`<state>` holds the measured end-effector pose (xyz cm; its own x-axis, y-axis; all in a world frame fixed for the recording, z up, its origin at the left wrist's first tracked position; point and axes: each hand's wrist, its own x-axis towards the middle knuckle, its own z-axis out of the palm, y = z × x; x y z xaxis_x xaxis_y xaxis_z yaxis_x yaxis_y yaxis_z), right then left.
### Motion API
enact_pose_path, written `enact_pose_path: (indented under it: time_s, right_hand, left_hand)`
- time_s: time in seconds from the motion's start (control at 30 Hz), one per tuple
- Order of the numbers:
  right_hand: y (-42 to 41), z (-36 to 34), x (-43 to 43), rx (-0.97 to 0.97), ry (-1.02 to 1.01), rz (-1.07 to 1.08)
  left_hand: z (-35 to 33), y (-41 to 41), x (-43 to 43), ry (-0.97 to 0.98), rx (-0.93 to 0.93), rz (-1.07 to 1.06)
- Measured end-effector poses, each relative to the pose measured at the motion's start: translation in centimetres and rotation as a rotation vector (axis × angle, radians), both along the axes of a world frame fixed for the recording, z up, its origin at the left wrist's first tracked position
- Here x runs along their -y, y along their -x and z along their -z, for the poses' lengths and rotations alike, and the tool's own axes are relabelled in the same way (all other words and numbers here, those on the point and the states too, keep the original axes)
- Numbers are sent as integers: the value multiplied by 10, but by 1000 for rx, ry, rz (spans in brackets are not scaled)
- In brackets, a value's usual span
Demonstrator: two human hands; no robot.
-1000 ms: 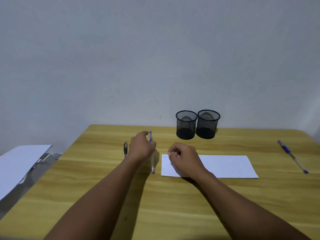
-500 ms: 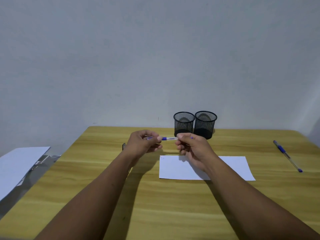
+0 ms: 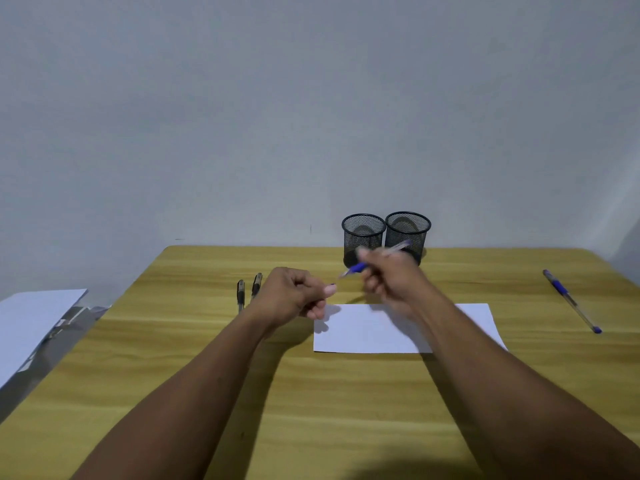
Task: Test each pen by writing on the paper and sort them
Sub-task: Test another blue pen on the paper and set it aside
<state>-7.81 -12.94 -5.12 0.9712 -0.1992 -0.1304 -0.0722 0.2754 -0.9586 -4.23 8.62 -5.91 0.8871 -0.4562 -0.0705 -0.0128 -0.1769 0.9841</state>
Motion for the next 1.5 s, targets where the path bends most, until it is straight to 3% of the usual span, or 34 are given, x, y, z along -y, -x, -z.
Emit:
enact_pose_path:
  time_s: [0.1, 0.27, 0.37, 0.47, 0.7, 0.87, 1.1, 1.5]
  right_hand:
    - [4, -16, 38, 25, -46, 137]
    - [6, -7, 6, -28, 108, -65]
    - [5, 12, -16, -6, 130, -15]
    - [7, 29, -23, -25, 137, 23]
    - [4, 47, -25, -52, 135, 63]
    - [1, 55, -25, -31, 169, 86]
    - [-2, 64, -31, -10, 287, 106]
    - [-8, 72, -37, 100, 446, 63]
  left_hand:
    - [4, -12, -34, -9, 14, -95]
    - [19, -27, -21, -203, 235, -109]
    - [36, -24, -9, -376, 400, -79]
    - [40, -23, -4, -414, 479, -104]
    - [41, -43, 15, -444, 424, -131]
    - [49, -45, 26, -582, 514, -99]
    - [45, -24, -6, -472, 538, -9]
    - [54, -21, -13, -565, 547, 49]
